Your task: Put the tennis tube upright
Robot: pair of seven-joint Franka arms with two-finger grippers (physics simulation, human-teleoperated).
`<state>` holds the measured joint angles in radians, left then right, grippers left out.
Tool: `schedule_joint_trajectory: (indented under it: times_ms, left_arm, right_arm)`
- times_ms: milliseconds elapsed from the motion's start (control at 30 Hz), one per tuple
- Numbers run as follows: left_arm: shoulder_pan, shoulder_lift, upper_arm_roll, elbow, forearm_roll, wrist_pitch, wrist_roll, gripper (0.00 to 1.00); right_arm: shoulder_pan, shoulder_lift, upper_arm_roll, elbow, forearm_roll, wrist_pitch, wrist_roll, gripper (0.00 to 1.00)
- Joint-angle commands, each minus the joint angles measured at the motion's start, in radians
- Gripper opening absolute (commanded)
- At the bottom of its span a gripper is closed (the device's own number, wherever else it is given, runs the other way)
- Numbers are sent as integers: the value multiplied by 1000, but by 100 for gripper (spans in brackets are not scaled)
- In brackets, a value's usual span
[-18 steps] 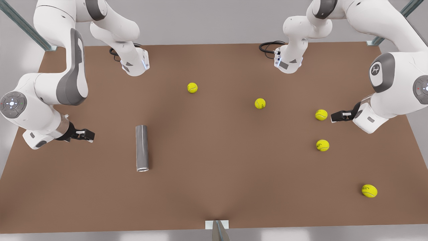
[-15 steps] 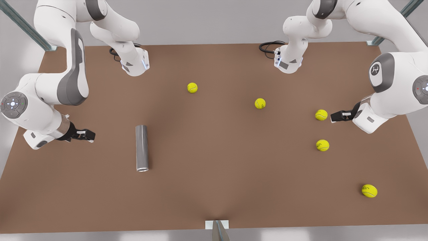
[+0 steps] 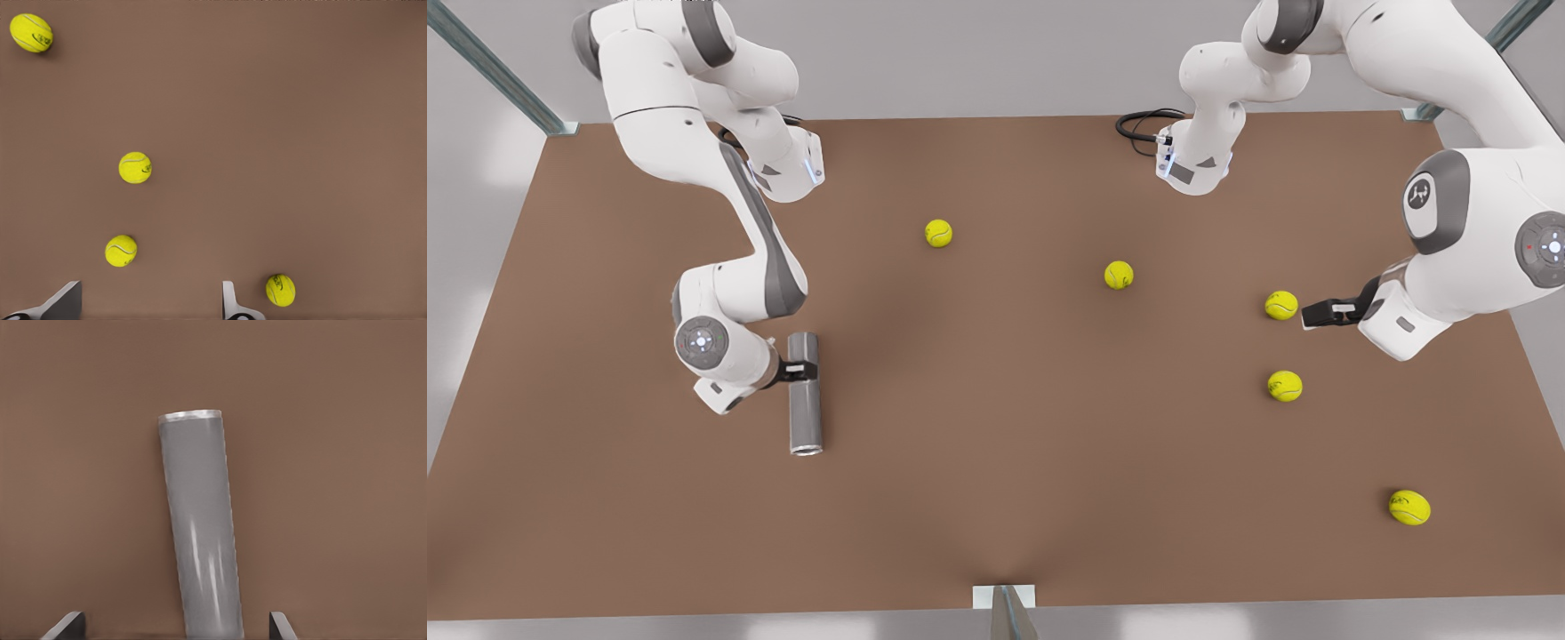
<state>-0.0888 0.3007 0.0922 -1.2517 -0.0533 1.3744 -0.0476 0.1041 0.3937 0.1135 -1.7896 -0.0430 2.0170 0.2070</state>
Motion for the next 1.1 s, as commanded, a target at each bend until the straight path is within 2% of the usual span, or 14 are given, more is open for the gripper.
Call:
schedule_joint_trajectory:
  times_ms: [0, 267, 667, 1067]
  left_arm:
    - [0, 0, 0, 0, 0, 0, 0, 100]
    - [0, 6, 0, 0, -2, 0, 0, 100]
    - [0, 11, 0, 0, -2, 0, -2, 100]
    - [0, 17, -5, 0, -2, 0, -8, 100]
  right_arm:
    - [0, 13, 0, 1, 0, 2, 0, 100]
    - [-26, 93, 0, -162, -5, 236, -5, 100]
    - [-32, 158, 0, -206, -9, 328, -9, 100]
    - [-34, 188, 0, -192, -12, 331, -6, 100]
